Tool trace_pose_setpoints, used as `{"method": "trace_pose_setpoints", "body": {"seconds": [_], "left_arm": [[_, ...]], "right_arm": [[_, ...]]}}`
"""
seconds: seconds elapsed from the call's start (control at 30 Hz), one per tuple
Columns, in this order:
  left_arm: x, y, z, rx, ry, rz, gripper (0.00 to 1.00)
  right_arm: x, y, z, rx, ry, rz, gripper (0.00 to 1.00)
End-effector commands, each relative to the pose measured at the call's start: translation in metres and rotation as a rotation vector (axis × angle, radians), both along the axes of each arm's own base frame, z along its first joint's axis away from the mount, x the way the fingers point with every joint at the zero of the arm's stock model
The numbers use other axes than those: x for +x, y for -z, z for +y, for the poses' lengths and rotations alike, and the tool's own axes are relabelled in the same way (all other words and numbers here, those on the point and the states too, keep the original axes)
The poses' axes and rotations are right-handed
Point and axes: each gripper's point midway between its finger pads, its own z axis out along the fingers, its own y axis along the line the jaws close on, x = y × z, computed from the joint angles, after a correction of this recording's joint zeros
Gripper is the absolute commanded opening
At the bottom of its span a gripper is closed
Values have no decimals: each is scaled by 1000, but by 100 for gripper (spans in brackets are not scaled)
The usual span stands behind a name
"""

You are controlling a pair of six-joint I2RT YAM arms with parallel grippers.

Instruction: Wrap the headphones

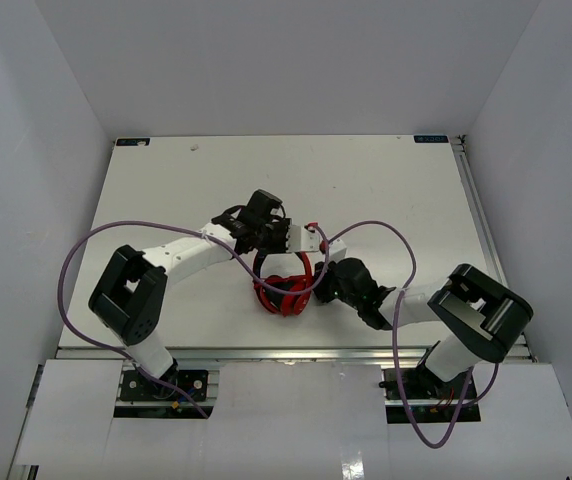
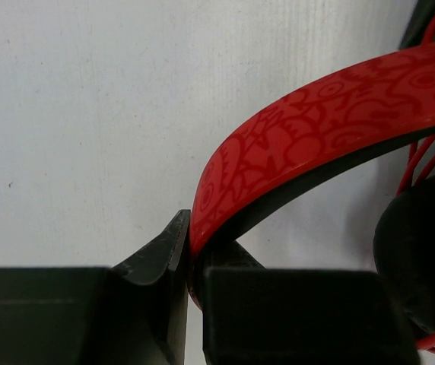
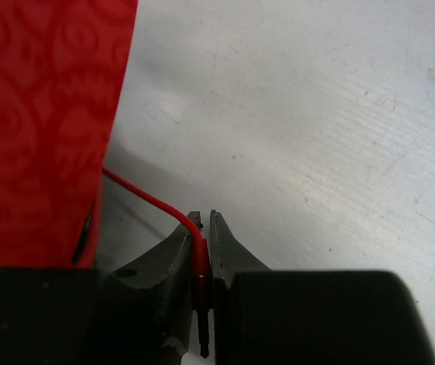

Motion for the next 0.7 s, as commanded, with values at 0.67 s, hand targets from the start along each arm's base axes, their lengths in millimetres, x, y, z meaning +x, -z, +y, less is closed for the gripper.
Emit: {"method": "trace_pose_setpoints", "body": {"seconds": [0.67], "left_arm": [[12,51,27,267,-182,102,7]], "right_arm": [[29,-2,-2,85,178,13,20]]}}
